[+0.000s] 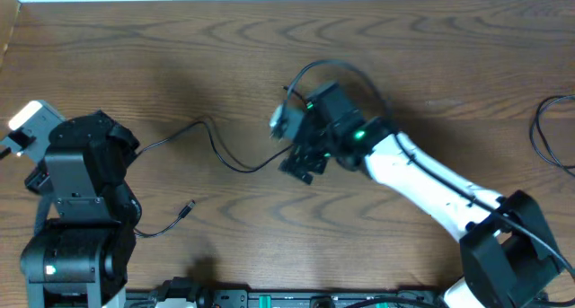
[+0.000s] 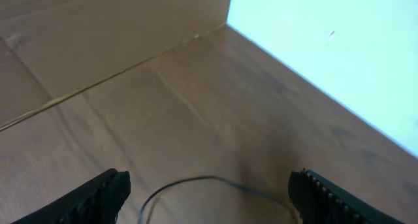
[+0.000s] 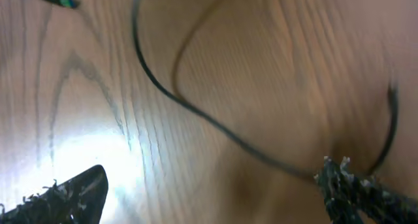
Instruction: Untangle cables
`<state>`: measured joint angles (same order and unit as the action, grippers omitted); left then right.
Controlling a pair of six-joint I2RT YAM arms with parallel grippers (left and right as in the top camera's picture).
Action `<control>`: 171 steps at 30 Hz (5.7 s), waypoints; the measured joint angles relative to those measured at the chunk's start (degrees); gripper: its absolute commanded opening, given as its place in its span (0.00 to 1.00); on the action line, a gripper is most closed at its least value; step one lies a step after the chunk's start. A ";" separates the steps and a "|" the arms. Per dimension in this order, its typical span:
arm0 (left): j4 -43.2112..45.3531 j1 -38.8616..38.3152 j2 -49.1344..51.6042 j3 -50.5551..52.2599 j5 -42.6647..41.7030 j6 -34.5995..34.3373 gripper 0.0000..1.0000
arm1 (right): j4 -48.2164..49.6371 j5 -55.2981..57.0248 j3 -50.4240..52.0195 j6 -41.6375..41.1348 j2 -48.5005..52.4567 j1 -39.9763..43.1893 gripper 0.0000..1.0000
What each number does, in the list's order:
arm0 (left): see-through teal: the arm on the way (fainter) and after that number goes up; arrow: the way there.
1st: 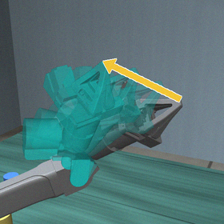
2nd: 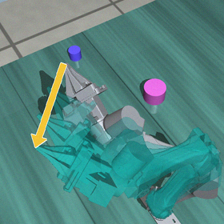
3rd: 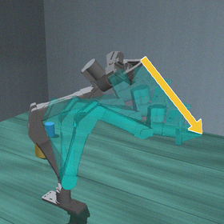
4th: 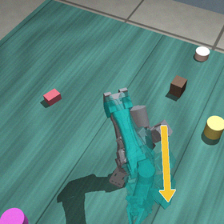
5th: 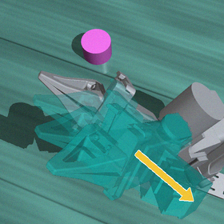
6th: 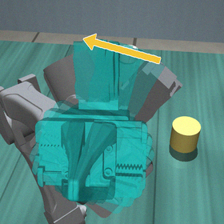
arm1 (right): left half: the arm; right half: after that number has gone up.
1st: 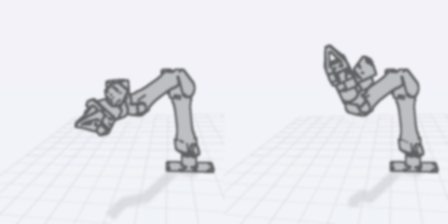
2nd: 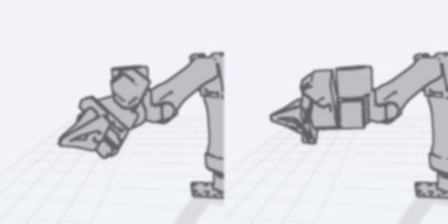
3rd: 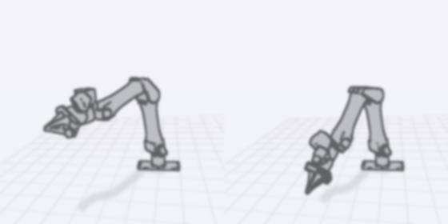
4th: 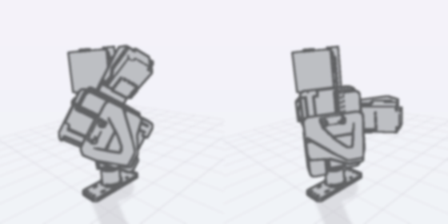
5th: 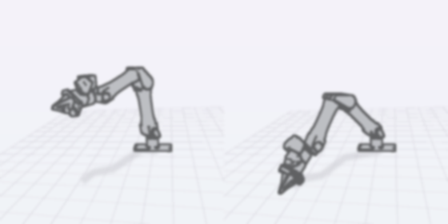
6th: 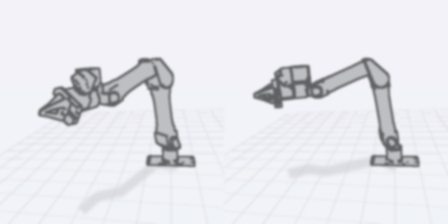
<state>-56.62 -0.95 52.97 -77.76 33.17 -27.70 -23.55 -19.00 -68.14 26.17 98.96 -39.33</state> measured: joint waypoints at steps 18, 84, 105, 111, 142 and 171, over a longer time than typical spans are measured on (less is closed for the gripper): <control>-2.62 3.39 0.68 0.00 0.37 4.39 0.92 | 23.56 2.69 0.07 1.95 14.91 -10.14 0.99; -9.18 6.58 2.01 0.00 -7.56 5.25 0.92 | 16.79 19.37 -0.15 -30.60 -25.35 49.92 0.01; -9.18 6.58 2.01 0.00 -10.82 5.25 0.92 | 19.71 14.82 -0.04 -33.03 -19.50 59.32 0.01; -9.68 6.58 2.01 0.00 -10.86 5.25 0.92 | 30.56 24.94 0.02 -33.18 -19.50 63.91 0.01; -9.79 6.58 5.57 0.00 -15.43 5.49 0.92 | 37.42 0.94 0.04 -55.34 0.72 88.80 0.01; -9.81 6.54 5.53 0.00 -20.85 6.64 0.94 | 9.57 21.51 -0.13 -62.58 -11.61 88.24 0.99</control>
<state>-66.43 5.58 58.50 -77.76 12.32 -21.06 -13.98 2.50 -68.27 -36.40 87.35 48.90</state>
